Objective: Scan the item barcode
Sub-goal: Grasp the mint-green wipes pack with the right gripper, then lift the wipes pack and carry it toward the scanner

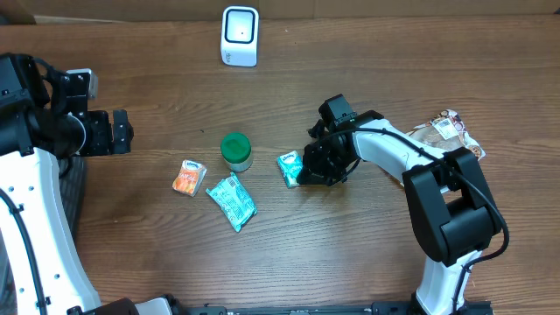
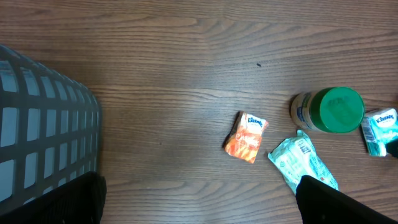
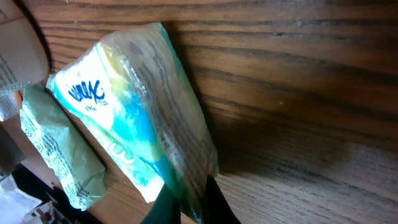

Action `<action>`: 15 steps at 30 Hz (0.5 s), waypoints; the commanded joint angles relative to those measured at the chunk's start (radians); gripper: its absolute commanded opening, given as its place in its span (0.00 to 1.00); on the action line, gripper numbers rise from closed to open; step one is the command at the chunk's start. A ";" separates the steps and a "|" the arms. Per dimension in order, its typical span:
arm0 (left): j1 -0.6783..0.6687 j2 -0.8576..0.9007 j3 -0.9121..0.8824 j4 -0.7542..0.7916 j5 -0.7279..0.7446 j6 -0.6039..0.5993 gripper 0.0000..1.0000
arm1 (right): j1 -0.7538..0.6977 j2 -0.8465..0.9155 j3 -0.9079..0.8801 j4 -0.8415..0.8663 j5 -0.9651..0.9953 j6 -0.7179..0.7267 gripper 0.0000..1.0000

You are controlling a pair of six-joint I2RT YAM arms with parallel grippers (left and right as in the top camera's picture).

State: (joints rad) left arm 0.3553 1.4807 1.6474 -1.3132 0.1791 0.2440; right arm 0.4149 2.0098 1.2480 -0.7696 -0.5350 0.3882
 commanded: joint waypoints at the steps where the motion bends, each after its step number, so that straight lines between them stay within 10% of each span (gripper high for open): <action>1: 0.003 0.005 0.010 0.002 -0.003 0.025 1.00 | 0.005 -0.003 -0.012 0.005 0.021 0.003 0.04; 15: 0.003 0.005 0.010 0.002 -0.003 0.025 1.00 | -0.061 -0.315 -0.009 -0.044 -0.277 -0.181 0.04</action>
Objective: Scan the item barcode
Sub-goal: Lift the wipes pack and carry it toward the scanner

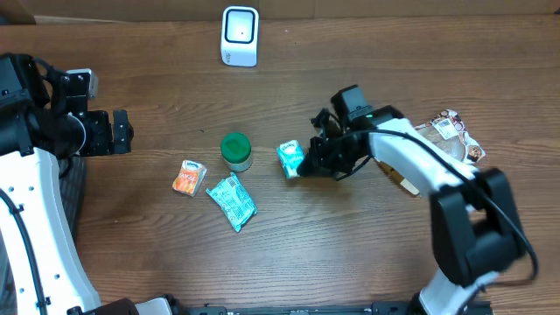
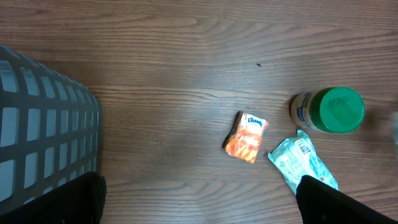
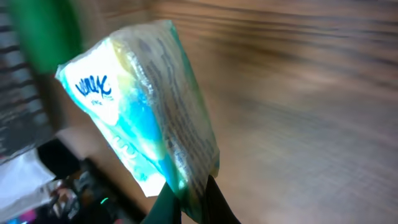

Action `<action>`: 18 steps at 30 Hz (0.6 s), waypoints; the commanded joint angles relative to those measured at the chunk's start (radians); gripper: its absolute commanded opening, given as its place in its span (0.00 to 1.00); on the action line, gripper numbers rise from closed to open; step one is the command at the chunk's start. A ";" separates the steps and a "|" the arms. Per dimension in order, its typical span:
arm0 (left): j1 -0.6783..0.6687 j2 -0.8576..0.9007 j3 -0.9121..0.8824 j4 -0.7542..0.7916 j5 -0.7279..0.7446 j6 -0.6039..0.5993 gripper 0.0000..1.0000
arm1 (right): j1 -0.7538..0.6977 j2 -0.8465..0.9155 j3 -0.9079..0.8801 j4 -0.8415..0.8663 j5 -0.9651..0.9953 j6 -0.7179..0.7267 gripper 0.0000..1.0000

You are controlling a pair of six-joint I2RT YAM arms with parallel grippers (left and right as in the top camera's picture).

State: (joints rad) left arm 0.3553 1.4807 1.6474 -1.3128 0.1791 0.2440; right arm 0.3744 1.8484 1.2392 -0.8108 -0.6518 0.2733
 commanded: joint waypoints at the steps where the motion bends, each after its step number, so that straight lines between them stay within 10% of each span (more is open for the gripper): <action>1: 0.003 0.005 0.010 0.001 -0.003 0.025 1.00 | -0.030 -0.182 0.000 -0.002 -0.206 -0.066 0.04; 10: 0.003 0.005 0.010 0.002 -0.003 0.025 1.00 | -0.175 -0.279 0.000 -0.017 -0.776 0.014 0.04; 18: 0.003 0.005 0.010 0.001 -0.003 0.025 1.00 | -0.196 -0.280 0.000 -0.089 -0.896 0.013 0.04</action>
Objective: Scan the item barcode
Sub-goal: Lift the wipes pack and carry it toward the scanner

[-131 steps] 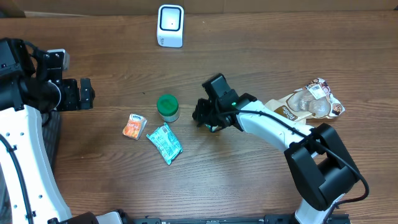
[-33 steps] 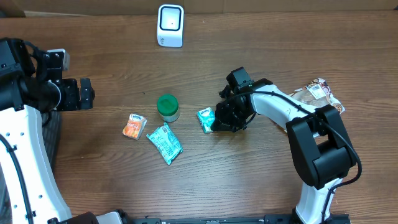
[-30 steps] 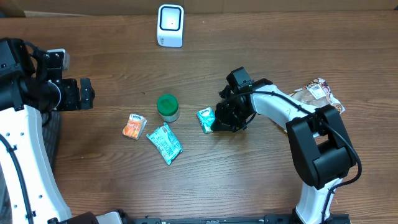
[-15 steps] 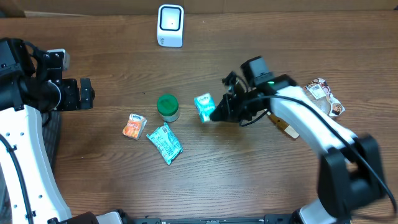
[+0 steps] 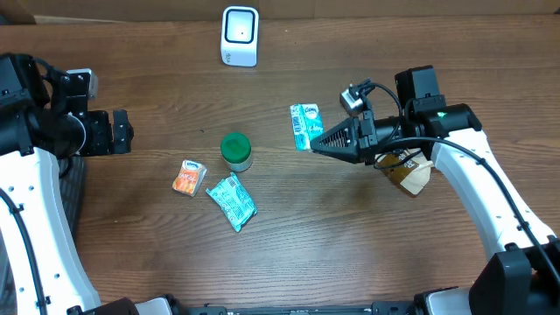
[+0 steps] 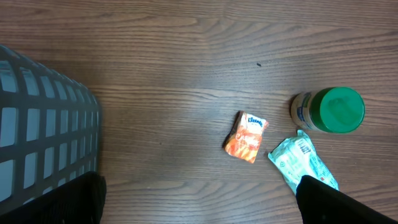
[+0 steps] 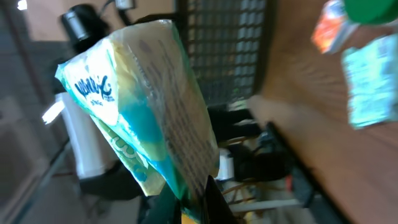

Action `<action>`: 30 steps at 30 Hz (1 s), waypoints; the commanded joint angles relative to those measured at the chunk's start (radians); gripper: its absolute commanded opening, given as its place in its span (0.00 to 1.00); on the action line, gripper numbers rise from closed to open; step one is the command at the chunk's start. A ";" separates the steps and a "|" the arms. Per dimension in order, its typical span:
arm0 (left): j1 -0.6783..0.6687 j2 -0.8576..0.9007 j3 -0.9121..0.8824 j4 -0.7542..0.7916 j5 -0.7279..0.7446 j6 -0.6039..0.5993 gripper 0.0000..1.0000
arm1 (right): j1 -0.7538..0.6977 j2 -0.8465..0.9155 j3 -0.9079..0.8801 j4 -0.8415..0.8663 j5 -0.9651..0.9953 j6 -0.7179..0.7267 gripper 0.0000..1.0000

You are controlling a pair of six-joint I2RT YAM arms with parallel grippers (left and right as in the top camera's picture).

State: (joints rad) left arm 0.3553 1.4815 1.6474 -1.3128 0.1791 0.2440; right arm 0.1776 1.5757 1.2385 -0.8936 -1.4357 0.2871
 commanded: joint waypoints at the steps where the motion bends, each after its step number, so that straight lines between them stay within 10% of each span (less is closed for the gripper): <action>1: 0.003 0.004 0.010 0.001 -0.003 0.025 1.00 | 0.001 -0.007 0.000 -0.011 -0.117 -0.003 0.04; 12: 0.004 0.004 0.010 0.001 -0.003 0.025 1.00 | 0.001 -0.007 0.000 -0.018 -0.119 -0.057 0.04; 30: 0.004 0.004 0.010 0.002 -0.003 0.025 1.00 | 0.066 -0.007 0.001 -0.056 0.484 -0.021 0.04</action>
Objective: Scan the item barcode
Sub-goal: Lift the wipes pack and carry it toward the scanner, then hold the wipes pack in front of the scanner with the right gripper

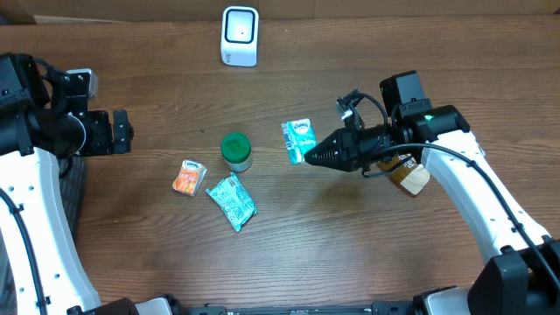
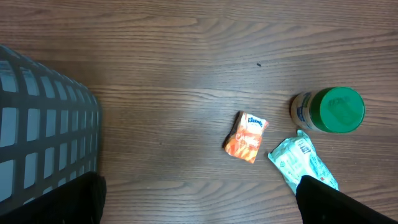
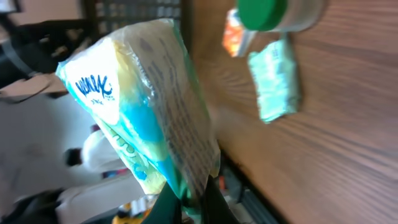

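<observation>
My right gripper point(image 1: 308, 157) is shut on a teal and white tissue pack point(image 1: 297, 140), held in the air over the middle of the table; the pack point(image 3: 140, 106) fills the right wrist view, pinched at its lower edge. The white barcode scanner point(image 1: 240, 36) stands at the table's far edge. My left gripper point(image 1: 122, 133) hangs open at the far left, over the table edge, with nothing between its fingers point(image 2: 68, 202).
On the table lie a green-lidded jar point(image 1: 235, 150), an orange tissue pack point(image 1: 188, 177) and a teal wipes packet point(image 1: 231, 201). A grey basket point(image 2: 43, 130) sits at the left. A brown package point(image 1: 409, 173) and a printed packet point(image 1: 451, 129) lie behind the right arm.
The right gripper has moved slightly left and toward the front with the tissue pack, and the pack now shows a different face to the overhead camera. The left arm is unchanged.
The right gripper was shut on the tissue pack lying on the table beside the jar. Then the pack was just off the table. Later it was held higher and farther back, over the middle of the table, and now a little left of that.
</observation>
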Action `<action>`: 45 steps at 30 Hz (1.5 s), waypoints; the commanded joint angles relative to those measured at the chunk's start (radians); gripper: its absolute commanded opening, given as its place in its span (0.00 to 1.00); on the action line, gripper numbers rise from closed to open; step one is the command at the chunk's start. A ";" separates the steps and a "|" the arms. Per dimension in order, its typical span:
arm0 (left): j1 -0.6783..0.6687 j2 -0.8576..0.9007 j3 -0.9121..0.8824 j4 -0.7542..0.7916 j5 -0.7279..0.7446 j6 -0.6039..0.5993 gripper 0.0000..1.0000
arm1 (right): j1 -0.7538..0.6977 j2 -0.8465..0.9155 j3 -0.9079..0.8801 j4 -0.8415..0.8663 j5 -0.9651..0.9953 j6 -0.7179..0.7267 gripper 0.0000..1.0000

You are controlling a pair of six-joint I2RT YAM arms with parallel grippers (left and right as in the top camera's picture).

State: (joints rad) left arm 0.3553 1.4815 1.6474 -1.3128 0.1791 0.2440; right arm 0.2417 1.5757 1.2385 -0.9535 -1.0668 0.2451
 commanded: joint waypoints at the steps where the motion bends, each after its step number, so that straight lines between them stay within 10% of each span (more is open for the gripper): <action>1: 0.004 0.004 0.010 0.001 -0.003 0.025 1.00 | 0.005 -0.006 0.001 0.004 0.155 0.035 0.04; 10: 0.004 0.004 0.010 0.001 -0.003 0.025 0.99 | 0.070 0.009 0.196 -0.061 0.494 0.097 0.04; 20: 0.004 0.004 0.010 0.001 -0.003 0.025 1.00 | 0.219 0.425 0.911 -0.178 1.037 0.003 0.04; 32: 0.004 0.004 0.010 0.001 -0.003 0.025 1.00 | 0.343 0.713 0.941 0.415 1.650 -0.364 0.04; 45: 0.004 0.004 0.010 0.001 -0.003 0.025 1.00 | 0.357 0.989 0.940 1.030 1.659 -1.066 0.04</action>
State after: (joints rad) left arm 0.3553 1.4822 1.6474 -1.3128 0.1791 0.2440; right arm 0.5991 2.5210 2.1567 0.0406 0.6048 -0.5724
